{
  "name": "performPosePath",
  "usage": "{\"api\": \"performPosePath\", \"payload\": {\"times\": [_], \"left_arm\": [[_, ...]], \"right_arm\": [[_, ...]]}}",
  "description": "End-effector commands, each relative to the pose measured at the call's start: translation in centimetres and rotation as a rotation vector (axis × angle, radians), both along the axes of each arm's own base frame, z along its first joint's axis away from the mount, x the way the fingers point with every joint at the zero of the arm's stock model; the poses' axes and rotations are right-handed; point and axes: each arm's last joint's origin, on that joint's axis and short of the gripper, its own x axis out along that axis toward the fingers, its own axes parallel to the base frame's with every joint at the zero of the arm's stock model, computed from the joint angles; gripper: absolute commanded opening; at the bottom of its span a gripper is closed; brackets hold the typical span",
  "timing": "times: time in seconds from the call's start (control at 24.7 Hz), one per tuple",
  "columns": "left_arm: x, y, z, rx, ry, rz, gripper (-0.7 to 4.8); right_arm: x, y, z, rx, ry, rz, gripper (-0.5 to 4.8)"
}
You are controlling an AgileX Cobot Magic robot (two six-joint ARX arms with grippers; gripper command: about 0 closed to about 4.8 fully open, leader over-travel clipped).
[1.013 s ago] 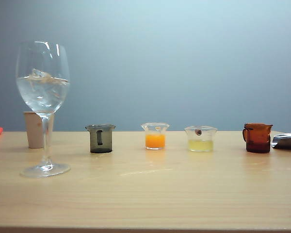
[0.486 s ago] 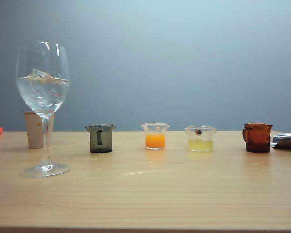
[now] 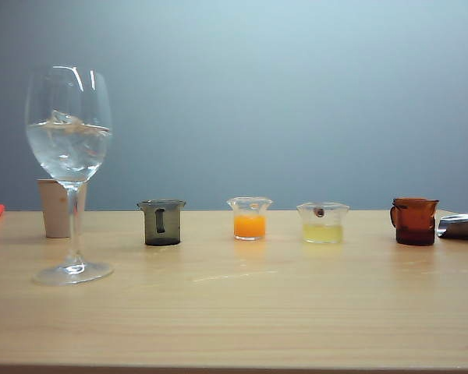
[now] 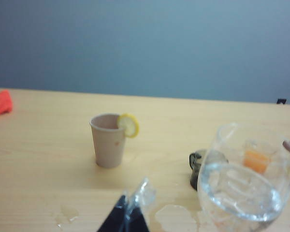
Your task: Pick up the first measuring cup from the left, pour the coconut rum inside into the goblet, and finally put the measuring cup back in its original place.
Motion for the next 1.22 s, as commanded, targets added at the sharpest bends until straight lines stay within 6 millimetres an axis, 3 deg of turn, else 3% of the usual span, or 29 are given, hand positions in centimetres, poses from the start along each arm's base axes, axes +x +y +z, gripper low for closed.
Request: {"api": "performPosePath", "payload": {"times": [0.04, 0.89, 1.22], "left_arm": [[0.5, 0.0, -1.3, 0.001, 0.008, 0.000, -0.06], [1.6, -0.1, -4.2, -0.003, -0.037, 0.015, -0.06], [1.6, 0.0, -4.3, 0.000, -0.033, 0.028, -0.04]], "right_arm": [[-0.1, -0.1, -0.3, -0.017, 0.030, 0.004, -0.01], [-0.1, -0.1, -0.3, -0.021, 0.034, 0.004, -0.01], [-0.1, -0.1, -0.3, -0.021, 0.034, 0.004, -0.01]]}}
